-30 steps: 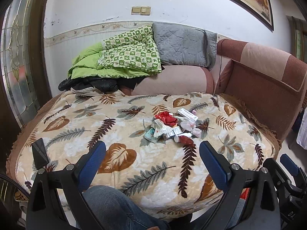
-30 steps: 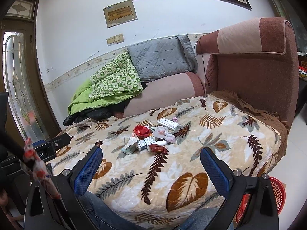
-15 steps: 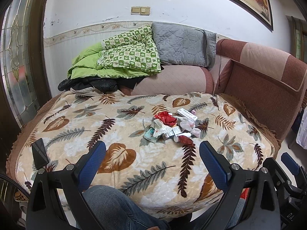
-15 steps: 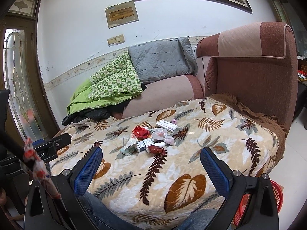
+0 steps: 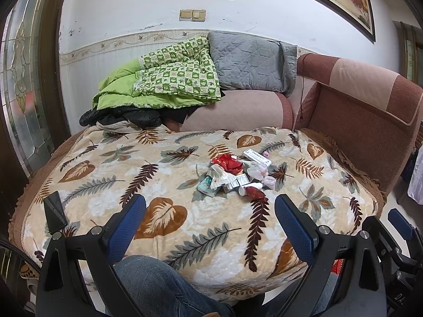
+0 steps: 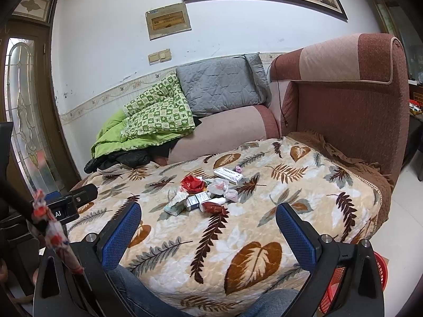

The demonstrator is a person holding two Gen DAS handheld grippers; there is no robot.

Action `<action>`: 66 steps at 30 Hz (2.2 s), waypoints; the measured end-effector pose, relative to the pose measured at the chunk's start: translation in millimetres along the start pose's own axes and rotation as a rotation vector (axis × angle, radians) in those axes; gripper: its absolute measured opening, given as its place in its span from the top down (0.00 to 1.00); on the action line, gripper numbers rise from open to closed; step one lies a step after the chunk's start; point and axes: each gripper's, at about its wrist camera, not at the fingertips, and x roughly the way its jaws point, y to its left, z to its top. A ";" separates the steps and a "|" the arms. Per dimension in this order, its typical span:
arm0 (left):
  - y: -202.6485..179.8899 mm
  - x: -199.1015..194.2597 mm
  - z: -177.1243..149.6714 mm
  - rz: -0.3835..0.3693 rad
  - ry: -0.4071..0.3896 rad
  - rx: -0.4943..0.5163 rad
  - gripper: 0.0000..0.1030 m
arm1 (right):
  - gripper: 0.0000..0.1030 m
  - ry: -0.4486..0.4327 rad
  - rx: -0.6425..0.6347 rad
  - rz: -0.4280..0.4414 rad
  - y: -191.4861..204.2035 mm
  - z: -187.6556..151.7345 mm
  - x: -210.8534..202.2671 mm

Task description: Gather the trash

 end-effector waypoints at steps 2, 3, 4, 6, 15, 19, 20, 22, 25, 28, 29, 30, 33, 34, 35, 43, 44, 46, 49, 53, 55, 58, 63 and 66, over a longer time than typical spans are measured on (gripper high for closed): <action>0.1 -0.1 -0.1 -0.001 0.000 0.000 0.06 | 0.00 -0.002 -0.001 0.001 0.4 -1.3 -0.4; 0.0 -0.2 -0.2 -0.001 -0.001 0.000 0.06 | 0.00 -0.002 -0.002 0.001 0.4 -1.4 -0.5; 0.1 -1.0 0.0 -0.001 -0.001 0.001 0.06 | 0.00 -0.003 -0.003 0.000 0.5 -0.8 -1.0; 0.2 0.0 0.0 -0.001 -0.001 0.000 0.06 | 0.00 -0.002 -0.003 0.000 0.0 -0.3 0.2; 0.2 -0.2 -0.2 -0.001 -0.001 0.001 0.06 | 0.00 -0.002 -0.011 -0.004 0.4 0.1 0.1; 0.1 -0.1 -0.3 -0.002 -0.001 0.002 0.06 | 0.00 -0.002 -0.011 -0.004 -0.7 0.9 0.8; 0.1 0.0 -0.3 -0.001 -0.001 0.001 0.06 | 0.00 -0.002 -0.011 -0.005 -0.6 0.5 0.4; 0.1 -0.1 -0.3 -0.002 -0.001 0.001 0.06 | 0.00 -0.003 -0.013 -0.005 -1.3 0.7 0.5; 0.1 -0.1 -0.3 -0.001 -0.001 0.001 0.06 | 0.00 -0.003 -0.013 -0.005 -1.3 0.5 -0.1; 0.3 -0.1 -0.6 -0.002 -0.001 0.001 0.06 | 0.00 -0.004 -0.016 -0.005 -0.6 0.3 0.0; 0.2 0.0 -0.6 -0.001 -0.001 0.001 0.06 | 0.00 -0.004 -0.016 -0.007 0.4 -0.2 0.1; 0.4 -0.3 -0.6 -0.001 -0.001 0.001 0.06 | 0.00 -0.004 -0.016 -0.007 -0.2 0.1 0.3; 0.2 -0.2 -0.7 -0.002 -0.002 0.001 0.06 | 0.00 -0.005 -0.019 -0.008 0.1 0.3 0.5; 0.1 0.0 -0.7 0.000 -0.002 0.000 0.06 | 0.00 -0.004 -0.019 -0.008 -0.4 0.7 0.3; 0.0 0.1 -0.8 0.000 -0.001 0.000 0.06 | 0.00 -0.004 -0.019 -0.007 0.2 0.1 0.2; 0.1 -0.1 -0.8 -0.001 -0.003 0.002 0.06 | 0.00 -0.007 -0.023 -0.010 1.0 0.3 -0.4; 0.2 0.1 -0.8 -0.001 -0.002 0.002 0.06 | 0.00 -0.008 -0.025 -0.009 0.4 0.9 -0.5; 0.7 -0.9 -0.9 -0.001 -0.001 0.002 0.06 | 0.00 -0.011 -0.028 -0.007 -0.9 1.7 -0.4; 1.3 -2.0 -1.0 -0.001 -0.003 0.000 0.06 | 0.00 -0.013 -0.034 -0.005 -0.6 0.6 -0.1; 1.8 -3.6 -1.2 0.000 -0.001 0.001 0.06 | 0.00 -0.014 -0.038 -0.010 0.8 -0.4 -0.1; 1.5 -3.0 -1.5 -0.001 -0.002 0.001 0.06 | 0.00 -0.011 -0.044 -0.013 3.1 -1.2 1.5; 1.3 -2.2 -2.2 -0.001 -0.003 0.001 0.06 | 0.00 -0.006 -0.065 -0.021 5.0 -0.5 5.9; 5.0 -3.2 -1.8 -0.004 0.006 -0.003 0.06 | 0.00 -0.021 -0.101 -0.071 11.1 -1.8 10.7; 12.9 -1.3 0.5 -0.014 0.014 -0.014 0.06 | 0.00 -0.007 -0.110 -0.081 10.5 -1.6 21.3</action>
